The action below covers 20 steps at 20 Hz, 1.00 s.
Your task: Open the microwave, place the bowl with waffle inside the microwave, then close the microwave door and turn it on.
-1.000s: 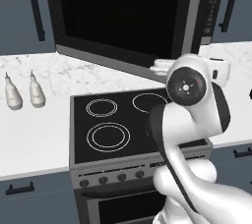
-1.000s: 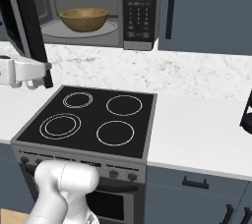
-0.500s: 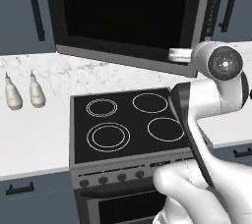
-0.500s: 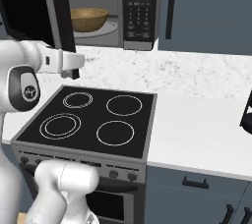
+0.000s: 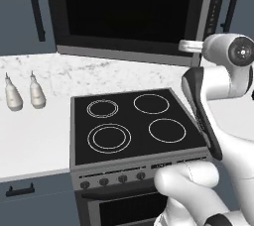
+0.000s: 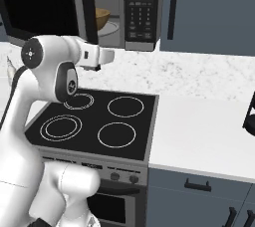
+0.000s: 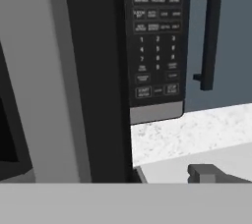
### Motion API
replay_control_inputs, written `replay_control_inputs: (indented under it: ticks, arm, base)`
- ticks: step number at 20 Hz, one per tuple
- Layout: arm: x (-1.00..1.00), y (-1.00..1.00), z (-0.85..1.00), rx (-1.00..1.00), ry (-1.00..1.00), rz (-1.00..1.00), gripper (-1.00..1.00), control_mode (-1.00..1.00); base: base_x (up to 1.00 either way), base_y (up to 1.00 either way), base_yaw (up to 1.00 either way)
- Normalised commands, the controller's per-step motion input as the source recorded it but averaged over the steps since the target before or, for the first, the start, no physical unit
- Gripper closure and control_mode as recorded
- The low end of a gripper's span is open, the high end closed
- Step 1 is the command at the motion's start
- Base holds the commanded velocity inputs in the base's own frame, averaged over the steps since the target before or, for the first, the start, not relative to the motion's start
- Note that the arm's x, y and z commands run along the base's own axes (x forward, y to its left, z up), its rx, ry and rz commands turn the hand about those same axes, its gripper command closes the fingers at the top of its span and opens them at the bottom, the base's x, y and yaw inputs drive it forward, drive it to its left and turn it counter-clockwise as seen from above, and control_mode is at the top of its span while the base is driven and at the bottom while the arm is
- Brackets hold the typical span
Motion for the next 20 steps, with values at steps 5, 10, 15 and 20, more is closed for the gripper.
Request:
replay_control_inputs:
  ticks: [5, 10, 15, 20]
  arm:
    - [0.65, -0.47, 0.0, 0.06, -0.03, 0.04, -1.0, -1.0]
    - [0.68, -0.4, 0.0, 0.03, -0.01, 0.04, -1.0, -1.0]
    - [0.69, -0.4, 0.0, 0.04, -0.01, 0.04, -1.0, -1.0]
    - [0.79, -0.37, 0.0, 0.05, 0.0, 0.08, -1.0, -1.0]
  base:
    - [0.0, 0.0, 0.0]
    - [0.0, 0.0, 0.0]
    - [0.0, 0.0, 0.0]
    - [0.0, 0.0, 0.0]
